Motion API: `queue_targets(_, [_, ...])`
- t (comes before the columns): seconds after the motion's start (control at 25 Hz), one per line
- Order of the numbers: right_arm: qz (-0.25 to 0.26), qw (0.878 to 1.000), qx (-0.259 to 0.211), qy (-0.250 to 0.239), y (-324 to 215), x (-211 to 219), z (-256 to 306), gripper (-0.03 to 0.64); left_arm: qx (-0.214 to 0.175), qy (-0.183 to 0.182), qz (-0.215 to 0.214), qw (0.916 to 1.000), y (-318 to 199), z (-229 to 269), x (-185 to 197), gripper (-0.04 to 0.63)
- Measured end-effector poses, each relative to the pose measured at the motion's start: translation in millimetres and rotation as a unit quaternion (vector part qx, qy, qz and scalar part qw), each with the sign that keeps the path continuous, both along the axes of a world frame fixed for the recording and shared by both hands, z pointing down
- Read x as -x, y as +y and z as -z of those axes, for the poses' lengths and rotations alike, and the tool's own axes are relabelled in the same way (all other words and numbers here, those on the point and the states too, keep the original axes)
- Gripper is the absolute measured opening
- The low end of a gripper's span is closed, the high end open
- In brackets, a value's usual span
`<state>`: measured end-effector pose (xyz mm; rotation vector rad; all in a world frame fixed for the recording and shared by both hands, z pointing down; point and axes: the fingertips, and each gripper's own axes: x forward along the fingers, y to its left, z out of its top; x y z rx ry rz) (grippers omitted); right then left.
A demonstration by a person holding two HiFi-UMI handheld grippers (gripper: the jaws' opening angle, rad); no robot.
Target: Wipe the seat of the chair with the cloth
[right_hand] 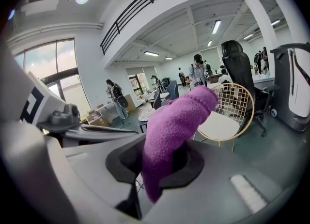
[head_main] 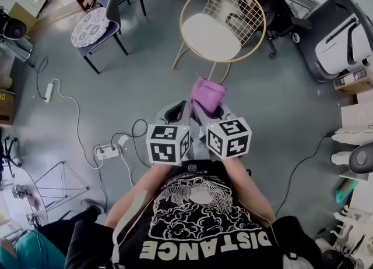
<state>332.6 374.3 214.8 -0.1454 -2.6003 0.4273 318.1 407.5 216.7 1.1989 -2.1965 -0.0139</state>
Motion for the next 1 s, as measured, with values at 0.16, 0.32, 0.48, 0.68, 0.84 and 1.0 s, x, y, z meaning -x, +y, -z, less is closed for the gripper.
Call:
queue_targets(0.16, [0.008, 1.000, 0.005, 0.001, -19, 20, 0, 0.064, 0.007, 0.000, 0.006, 1.0000, -19, -1, 19, -0.008])
queue_targets(0.32, [0.009, 1.000, 0.015, 0.005, -46, 38, 0, 0.064, 0.014, 0.001, 0.007, 0.9999, -45, 0, 36, -0.008])
queue_targets(0.48, [0.015, 1.000, 0.025, 0.006, -73, 58, 0, 0.064, 0.021, 0.002, 0.014, 0.9997, -73, 0, 54, -0.008])
queue_targets(0.68, [0.023, 0.999, 0.039, 0.003, -104, 79, -2, 0.064, 0.035, 0.000, 0.022, 0.9992, -104, -3, 75, -0.008])
queue_targets(0.84, [0.023, 0.998, 0.051, 0.001, -133, 92, -5, 0.064, 0.046, -0.003, 0.023, 0.9987, -132, -5, 89, -0.008])
queue_targets(1.0, [0.021, 0.997, 0.068, 0.004, -158, 103, -8, 0.064, 0.058, -0.006, 0.022, 0.9980, -156, -7, 98, -0.008])
